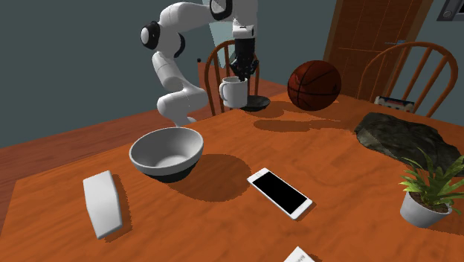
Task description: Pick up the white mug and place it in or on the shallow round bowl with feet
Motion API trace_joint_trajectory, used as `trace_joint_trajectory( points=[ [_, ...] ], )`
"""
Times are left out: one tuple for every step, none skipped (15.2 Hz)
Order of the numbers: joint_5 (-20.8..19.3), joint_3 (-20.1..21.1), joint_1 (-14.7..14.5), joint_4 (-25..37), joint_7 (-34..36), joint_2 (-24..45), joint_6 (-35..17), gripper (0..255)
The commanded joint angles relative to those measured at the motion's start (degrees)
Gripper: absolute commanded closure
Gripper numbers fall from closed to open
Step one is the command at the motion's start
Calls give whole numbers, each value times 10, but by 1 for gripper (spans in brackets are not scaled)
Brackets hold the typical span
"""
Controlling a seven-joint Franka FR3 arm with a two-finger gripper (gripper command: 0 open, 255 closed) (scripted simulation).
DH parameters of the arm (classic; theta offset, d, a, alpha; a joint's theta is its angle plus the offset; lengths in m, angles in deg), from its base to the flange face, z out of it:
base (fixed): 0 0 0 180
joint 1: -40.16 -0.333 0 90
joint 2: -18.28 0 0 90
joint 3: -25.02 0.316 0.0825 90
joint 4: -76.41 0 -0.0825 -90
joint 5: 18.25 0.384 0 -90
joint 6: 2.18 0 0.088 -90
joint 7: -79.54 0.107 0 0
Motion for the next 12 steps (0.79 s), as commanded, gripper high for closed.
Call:
trace_joint_trajectory(
  points=[
    [-3, -3, 2, 21, 1, 7, 14, 255],
    [-5, -4, 3, 31, 2, 11, 20, 255],
    [-6, -5, 4, 40, 2, 14, 26, 255],
    [-7, -6, 5, 50, 3, 18, 33, 255],
    [-8, -7, 5, 60, 3, 21, 39, 255],
    [0, 5, 3, 69, 17, 22, 44, 255],
    [8, 16, 1, 79, 31, 24, 50, 255],
    [16, 28, 0, 89, 45, 27, 54, 255],
    [23, 40, -2, 100, 58, 30, 59, 255],
    [31, 52, -2, 111, 72, 33, 64, 255],
    [38, 64, -3, 123, 87, 38, 68, 255],
    [45, 76, -3, 136, 101, 42, 72, 255]
  ],
)
